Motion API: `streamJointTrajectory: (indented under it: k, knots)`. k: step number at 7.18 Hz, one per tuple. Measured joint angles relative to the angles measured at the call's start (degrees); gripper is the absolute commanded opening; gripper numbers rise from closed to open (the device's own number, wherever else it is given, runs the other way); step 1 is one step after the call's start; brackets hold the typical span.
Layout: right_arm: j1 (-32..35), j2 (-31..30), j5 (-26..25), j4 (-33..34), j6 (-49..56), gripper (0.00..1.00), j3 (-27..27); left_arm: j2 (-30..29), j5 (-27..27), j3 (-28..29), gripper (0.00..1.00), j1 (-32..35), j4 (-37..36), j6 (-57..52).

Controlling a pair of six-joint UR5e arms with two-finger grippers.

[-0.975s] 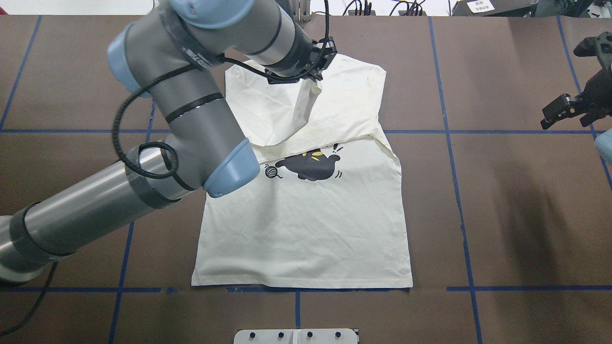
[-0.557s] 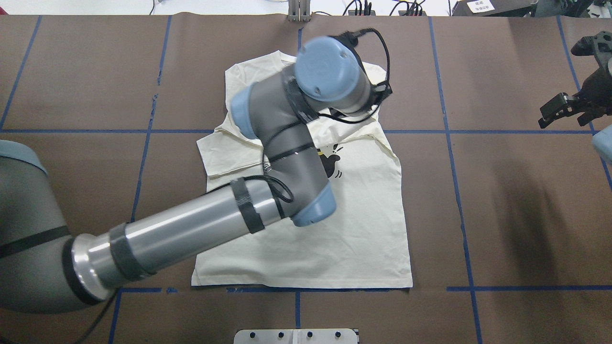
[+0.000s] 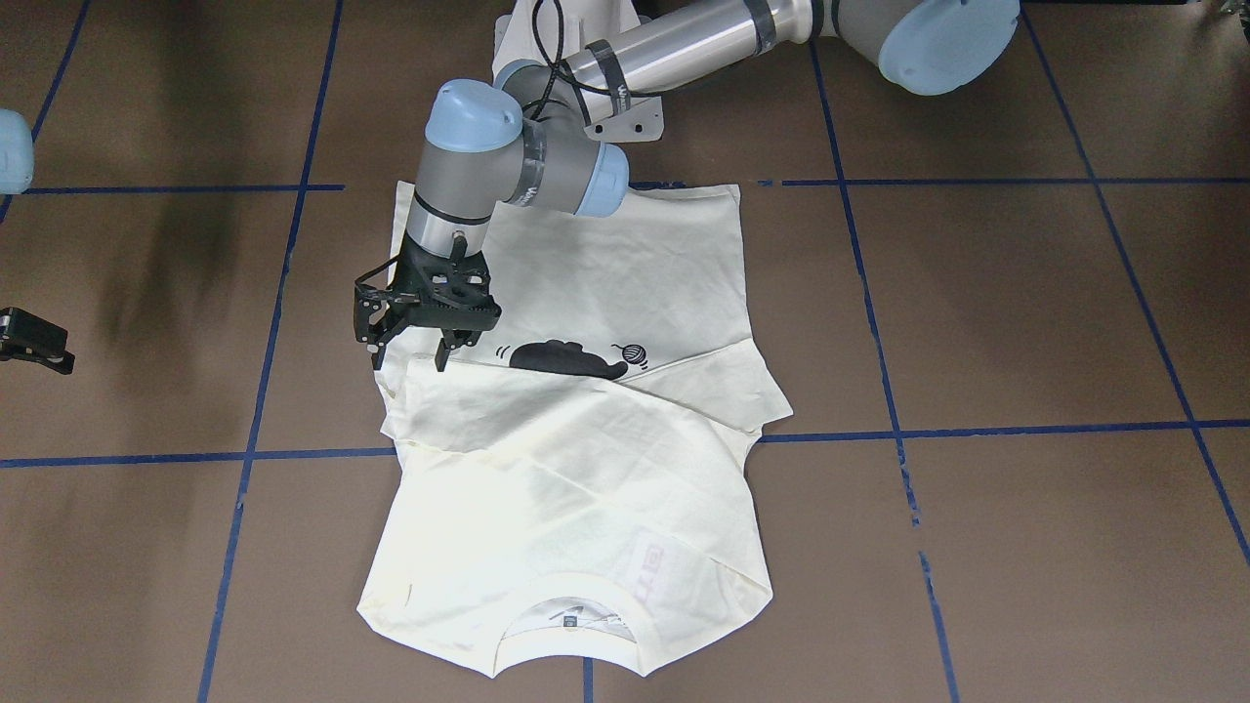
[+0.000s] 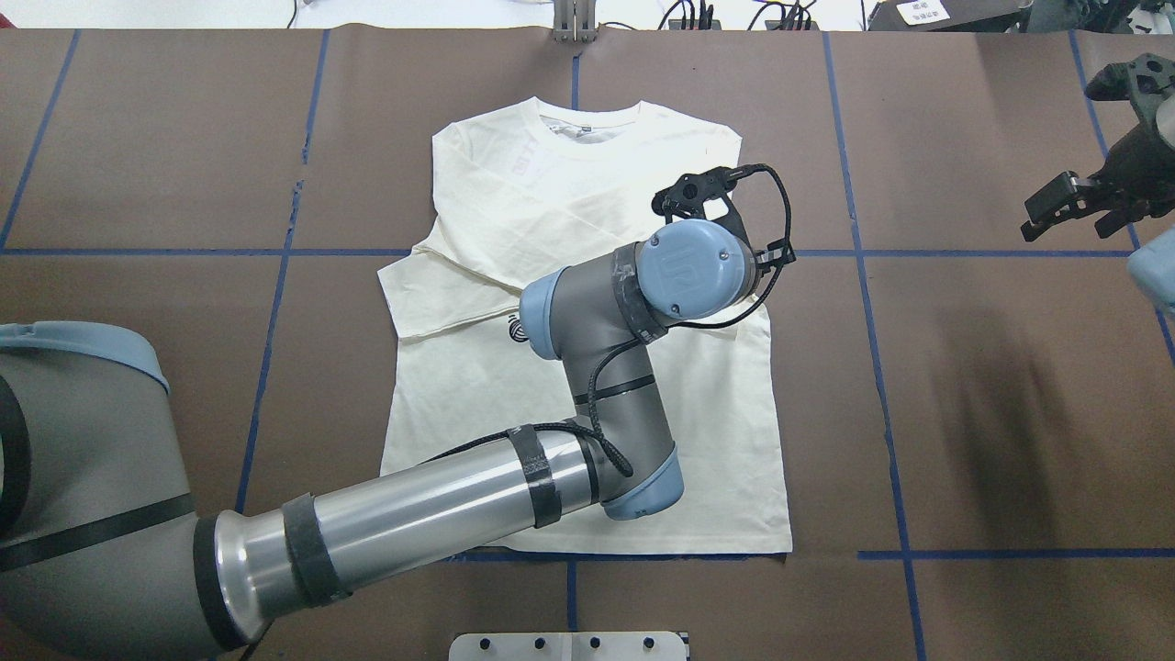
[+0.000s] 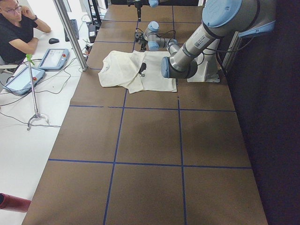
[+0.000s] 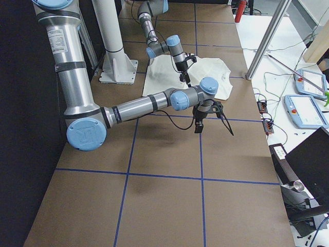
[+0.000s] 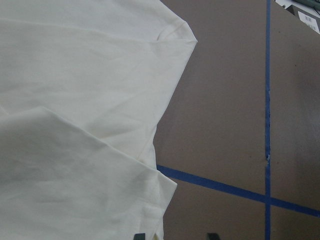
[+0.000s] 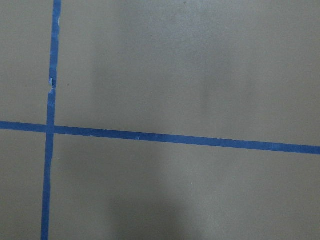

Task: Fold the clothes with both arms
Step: 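Release the sleeve and withdraw the left gripper from the shirt, then move both grippers to the hem corners nearest the robot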

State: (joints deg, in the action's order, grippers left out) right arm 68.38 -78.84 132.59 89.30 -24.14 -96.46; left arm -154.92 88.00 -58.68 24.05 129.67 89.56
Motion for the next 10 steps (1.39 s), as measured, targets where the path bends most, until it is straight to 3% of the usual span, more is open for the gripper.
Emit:
streamJointTrajectory:
  k: [1,3,5,7,10]
  knots:
    - [0.0,0.2,0.3,0.0,-0.2,1.0,-0.2,1.8,0.6,-3.0,1.0,0.3,-0.1,-0.5]
    - [-2.4,0.3,1.0,-3.6,-7.6,1.0,-1.7,4.5,8.7,-6.7,1.0,3.3,-2.6,-1.3]
    - [-10.0,-1.7,-3.0,-15.1,-24.6,1.0,-4.2,11.7,14.0,-17.5,1.0,6.1,-12.0,-8.0]
    - [-21.3,-6.3,-11.6,-22.0,-39.0,1.0,-10.7,22.3,17.1,-33.3,1.0,8.9,-23.4,-17.9]
    - [-44.6,-9.4,-30.2,-22.7,-60.6,1.0,-19.8,40.3,18.1,-54.3,1.0,12.7,-31.4,-31.4]
